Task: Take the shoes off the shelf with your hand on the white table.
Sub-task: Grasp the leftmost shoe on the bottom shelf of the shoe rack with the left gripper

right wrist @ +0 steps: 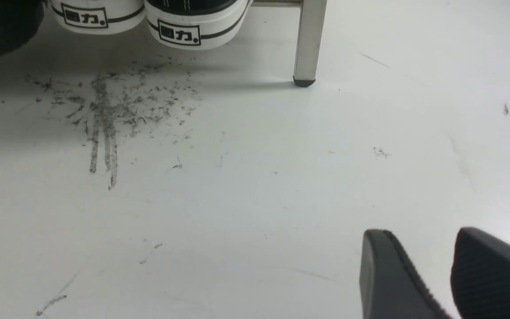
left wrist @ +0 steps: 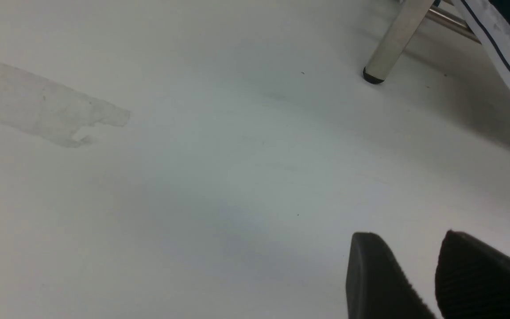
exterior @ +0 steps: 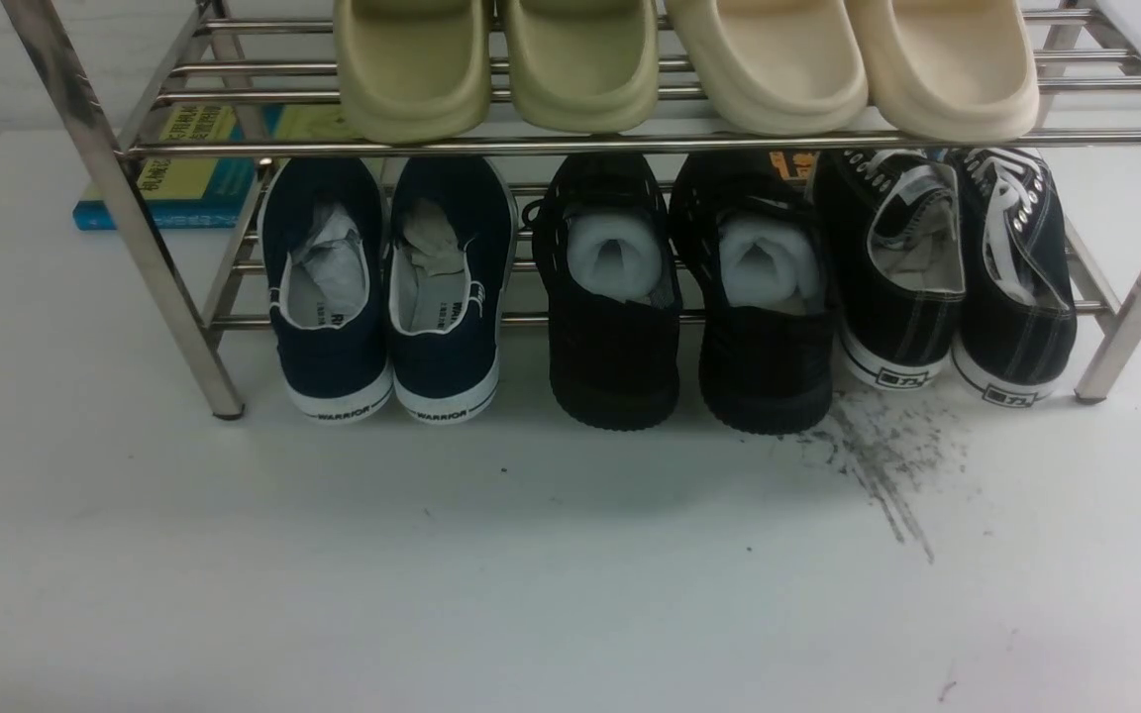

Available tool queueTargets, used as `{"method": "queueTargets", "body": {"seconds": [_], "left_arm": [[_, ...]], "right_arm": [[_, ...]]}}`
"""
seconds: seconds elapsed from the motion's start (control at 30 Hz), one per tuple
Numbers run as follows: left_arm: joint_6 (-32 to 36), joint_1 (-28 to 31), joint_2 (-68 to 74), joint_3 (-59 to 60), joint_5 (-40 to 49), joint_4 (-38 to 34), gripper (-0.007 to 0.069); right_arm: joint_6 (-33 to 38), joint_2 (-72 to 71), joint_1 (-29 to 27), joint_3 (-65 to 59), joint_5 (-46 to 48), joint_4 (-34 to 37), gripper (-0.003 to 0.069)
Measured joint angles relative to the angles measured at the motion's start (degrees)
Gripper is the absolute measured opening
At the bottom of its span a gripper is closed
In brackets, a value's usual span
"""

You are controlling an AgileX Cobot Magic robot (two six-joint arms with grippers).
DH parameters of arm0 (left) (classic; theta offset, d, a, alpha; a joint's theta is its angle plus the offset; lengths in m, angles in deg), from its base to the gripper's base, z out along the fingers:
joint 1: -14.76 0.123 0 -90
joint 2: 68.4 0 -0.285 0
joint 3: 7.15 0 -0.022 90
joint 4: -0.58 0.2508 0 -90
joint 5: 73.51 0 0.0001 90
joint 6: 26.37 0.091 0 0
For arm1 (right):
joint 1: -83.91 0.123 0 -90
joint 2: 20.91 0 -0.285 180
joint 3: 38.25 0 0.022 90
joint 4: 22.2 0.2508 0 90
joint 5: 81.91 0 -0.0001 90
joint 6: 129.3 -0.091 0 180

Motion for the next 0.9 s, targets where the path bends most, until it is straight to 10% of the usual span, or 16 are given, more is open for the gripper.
{"method": "queueTargets", "body": {"seconds": [0.9], "left_arm": [[-2.08, 0.0, 0.0, 0.14, -1.31, -0.69, 0.0242]], "right_arm": [[0.0, 0.0, 0.0, 0.0, 0.0, 0.0, 0.024]]}}
